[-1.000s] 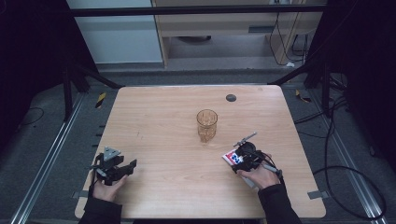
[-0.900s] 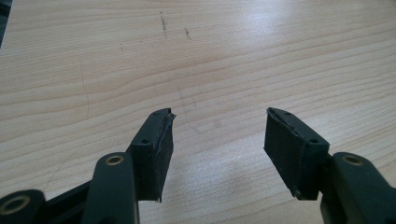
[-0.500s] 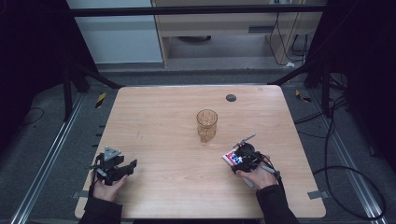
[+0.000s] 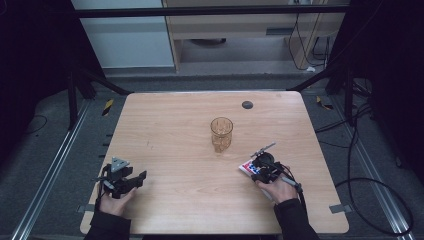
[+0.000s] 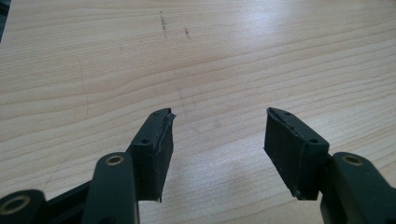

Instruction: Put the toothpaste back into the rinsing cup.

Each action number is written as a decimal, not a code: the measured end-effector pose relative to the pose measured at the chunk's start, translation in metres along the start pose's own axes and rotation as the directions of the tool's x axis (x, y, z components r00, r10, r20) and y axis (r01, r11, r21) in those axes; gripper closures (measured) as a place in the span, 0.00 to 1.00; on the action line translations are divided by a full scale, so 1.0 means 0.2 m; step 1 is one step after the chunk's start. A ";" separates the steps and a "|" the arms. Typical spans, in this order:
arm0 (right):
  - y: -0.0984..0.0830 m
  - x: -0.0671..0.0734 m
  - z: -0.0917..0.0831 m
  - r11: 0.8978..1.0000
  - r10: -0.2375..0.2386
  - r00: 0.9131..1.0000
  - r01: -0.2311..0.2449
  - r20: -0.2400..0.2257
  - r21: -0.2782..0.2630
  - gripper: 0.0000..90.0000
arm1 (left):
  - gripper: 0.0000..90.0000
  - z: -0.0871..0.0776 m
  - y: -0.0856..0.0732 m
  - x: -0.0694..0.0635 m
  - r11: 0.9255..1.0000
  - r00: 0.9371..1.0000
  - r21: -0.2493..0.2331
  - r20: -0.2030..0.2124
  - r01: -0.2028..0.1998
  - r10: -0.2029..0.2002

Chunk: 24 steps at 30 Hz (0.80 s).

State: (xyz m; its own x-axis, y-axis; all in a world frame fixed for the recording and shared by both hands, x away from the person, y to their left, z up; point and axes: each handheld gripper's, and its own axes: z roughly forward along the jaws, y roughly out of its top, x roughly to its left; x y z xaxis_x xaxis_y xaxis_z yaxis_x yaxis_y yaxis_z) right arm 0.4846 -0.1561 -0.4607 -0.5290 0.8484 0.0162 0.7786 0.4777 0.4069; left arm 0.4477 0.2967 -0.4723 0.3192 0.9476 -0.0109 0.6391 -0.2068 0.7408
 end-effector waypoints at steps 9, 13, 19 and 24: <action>-0.02 -0.03 -0.12 0.995 0.003 0.998 -0.009 -0.061 -0.101 0.80 | 0.46 0.00 0.00 0.00 1.000 1.000 -0.003 0.001 0.002 -0.002; -0.02 -0.04 -0.18 0.982 0.008 0.996 -0.024 -0.086 -0.189 0.81 | 0.46 0.00 0.00 0.00 1.000 1.000 -0.004 0.001 0.003 -0.003; 0.01 -0.03 -0.26 0.938 0.010 0.995 -0.045 -0.102 -0.342 0.81 | 0.46 0.00 0.00 0.00 1.000 1.000 -0.006 0.001 0.003 -0.003; 0.05 -0.01 -0.32 0.883 0.011 0.993 -0.066 -0.120 -0.465 0.81 | 0.46 0.00 0.00 0.00 1.000 1.000 -0.008 0.001 0.004 -0.004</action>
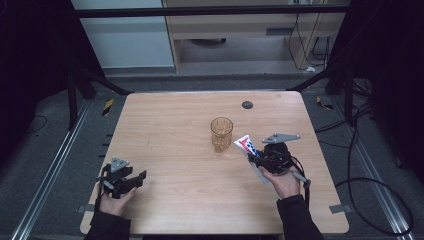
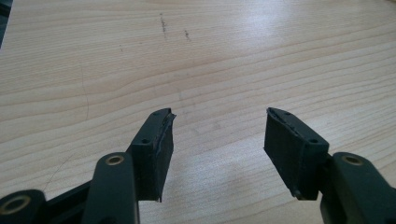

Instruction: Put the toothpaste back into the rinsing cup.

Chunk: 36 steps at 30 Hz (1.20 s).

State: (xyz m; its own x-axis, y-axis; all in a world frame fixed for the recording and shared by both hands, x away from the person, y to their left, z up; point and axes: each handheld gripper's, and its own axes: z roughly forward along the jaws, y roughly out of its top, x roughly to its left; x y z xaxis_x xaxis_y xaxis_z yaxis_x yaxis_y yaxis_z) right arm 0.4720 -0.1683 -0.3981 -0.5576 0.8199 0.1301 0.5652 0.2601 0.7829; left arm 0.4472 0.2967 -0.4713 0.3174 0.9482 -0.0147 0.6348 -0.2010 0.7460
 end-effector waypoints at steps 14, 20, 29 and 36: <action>0.16 0.06 0.02 0.933 0.085 0.996 -0.068 0.031 -0.353 0.81 | 0.46 -0.01 0.00 0.00 1.000 1.000 -0.012 -0.006 0.001 -0.002; 0.23 0.06 0.07 0.877 0.142 0.989 -0.108 0.039 -0.469 0.81 | 0.46 -0.01 0.00 0.00 1.000 1.000 -0.015 -0.006 0.002 -0.002; 0.33 0.05 0.18 0.813 0.185 0.981 -0.116 0.065 -0.570 0.81 | 0.46 -0.01 0.00 0.01 1.000 1.000 -0.019 -0.011 0.006 -0.006; 0.38 0.02 0.27 0.772 0.217 0.975 -0.144 0.044 -0.618 0.81 | 0.46 -0.01 0.00 0.01 1.000 1.000 -0.019 -0.011 0.008 -0.008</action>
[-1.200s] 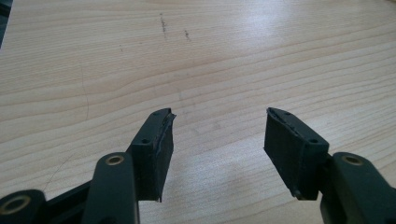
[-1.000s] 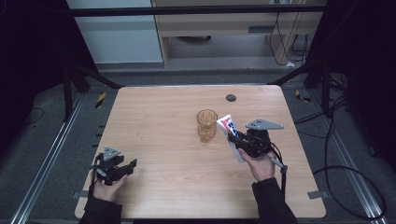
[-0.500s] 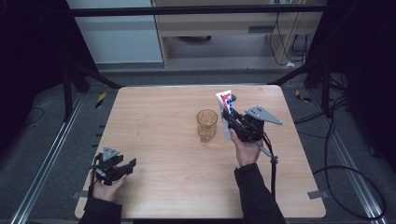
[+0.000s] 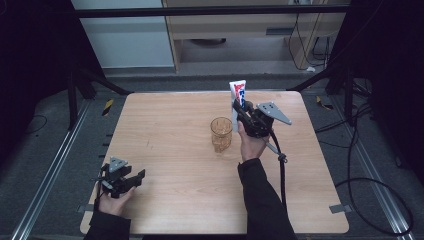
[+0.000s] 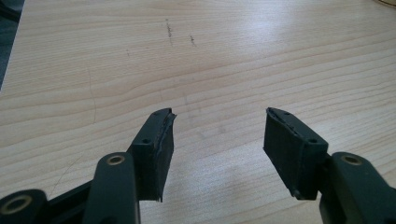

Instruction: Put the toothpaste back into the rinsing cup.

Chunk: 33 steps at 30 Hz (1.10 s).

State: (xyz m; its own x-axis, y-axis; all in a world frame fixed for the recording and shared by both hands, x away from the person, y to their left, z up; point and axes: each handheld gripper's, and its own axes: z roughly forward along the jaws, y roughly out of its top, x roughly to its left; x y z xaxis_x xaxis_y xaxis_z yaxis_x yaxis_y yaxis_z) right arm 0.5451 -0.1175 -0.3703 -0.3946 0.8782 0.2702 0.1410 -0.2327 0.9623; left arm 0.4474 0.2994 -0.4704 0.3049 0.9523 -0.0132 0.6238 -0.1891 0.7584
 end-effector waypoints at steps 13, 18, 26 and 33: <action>-0.07 0.00 0.17 1.000 0.022 1.000 -0.022 -0.004 -0.013 0.81 | 0.46 0.00 0.00 0.01 1.000 1.000 0.000 0.000 0.004 -0.004; -0.11 -0.01 0.23 1.000 0.028 1.000 -0.028 -0.009 -0.012 0.81 | 0.46 0.00 0.00 0.01 1.000 1.000 -0.001 -0.001 0.006 -0.006; -0.20 -0.02 0.28 0.999 0.039 0.999 -0.039 -0.013 0.008 0.80 | 0.46 0.00 0.00 0.01 1.000 1.000 0.000 -0.002 0.006 -0.006; -0.28 -0.02 0.31 0.999 0.020 1.000 -0.019 -0.011 0.050 0.80 | 0.46 0.00 0.00 0.01 1.000 1.000 0.000 -0.003 0.007 -0.007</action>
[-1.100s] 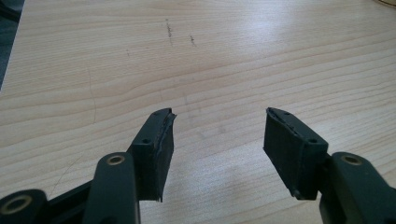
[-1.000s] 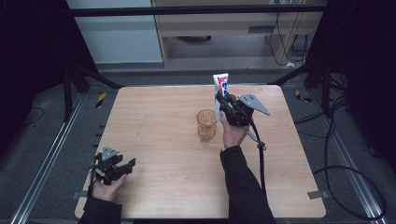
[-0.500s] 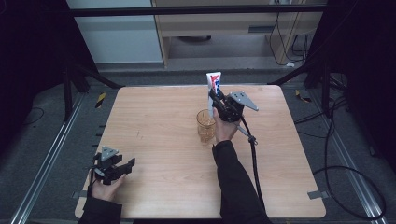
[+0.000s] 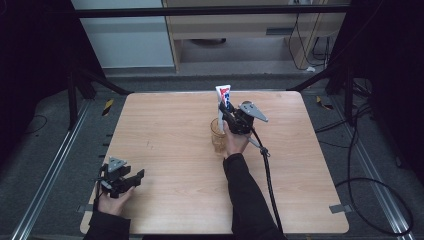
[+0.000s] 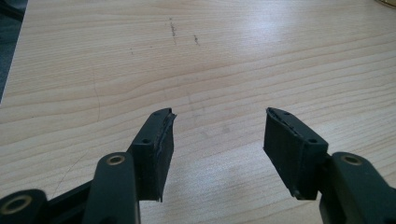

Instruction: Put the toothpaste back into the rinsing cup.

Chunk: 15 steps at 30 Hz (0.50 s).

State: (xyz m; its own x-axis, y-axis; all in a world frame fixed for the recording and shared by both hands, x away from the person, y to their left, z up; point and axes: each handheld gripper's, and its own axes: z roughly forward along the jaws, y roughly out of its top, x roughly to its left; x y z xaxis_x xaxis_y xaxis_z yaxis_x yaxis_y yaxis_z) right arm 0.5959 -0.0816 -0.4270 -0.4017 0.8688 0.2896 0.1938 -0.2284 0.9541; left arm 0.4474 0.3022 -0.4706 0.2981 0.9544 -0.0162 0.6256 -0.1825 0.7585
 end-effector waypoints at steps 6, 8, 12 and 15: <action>-0.03 0.02 0.02 0.999 -0.028 1.000 0.028 0.000 0.028 0.80 | 0.46 0.00 0.00 0.00 1.000 1.000 -0.001 0.000 0.000 0.000; -0.04 0.02 0.02 0.999 -0.041 0.999 0.041 -0.004 0.035 0.80 | 0.46 0.00 0.00 0.00 1.000 1.000 0.000 0.000 -0.001 0.001; -0.05 0.03 0.02 0.998 -0.050 0.999 0.050 -0.006 0.049 0.79 | 0.46 0.00 0.00 0.00 1.000 1.000 -0.002 0.000 0.000 0.000; -0.07 0.04 0.02 0.996 -0.064 0.998 0.064 -0.007 0.057 0.79 | 0.46 0.00 0.00 0.00 1.000 1.000 -0.002 0.000 0.000 0.000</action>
State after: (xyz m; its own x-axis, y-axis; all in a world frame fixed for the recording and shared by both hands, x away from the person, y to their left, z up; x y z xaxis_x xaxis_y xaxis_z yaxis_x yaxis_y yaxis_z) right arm 0.5939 -0.0701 -0.4376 -0.4193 0.8785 0.2288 0.2186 -0.1469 0.9647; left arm 0.4468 0.3021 -0.4701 0.2985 0.9543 -0.0161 0.6244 -0.1825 0.7595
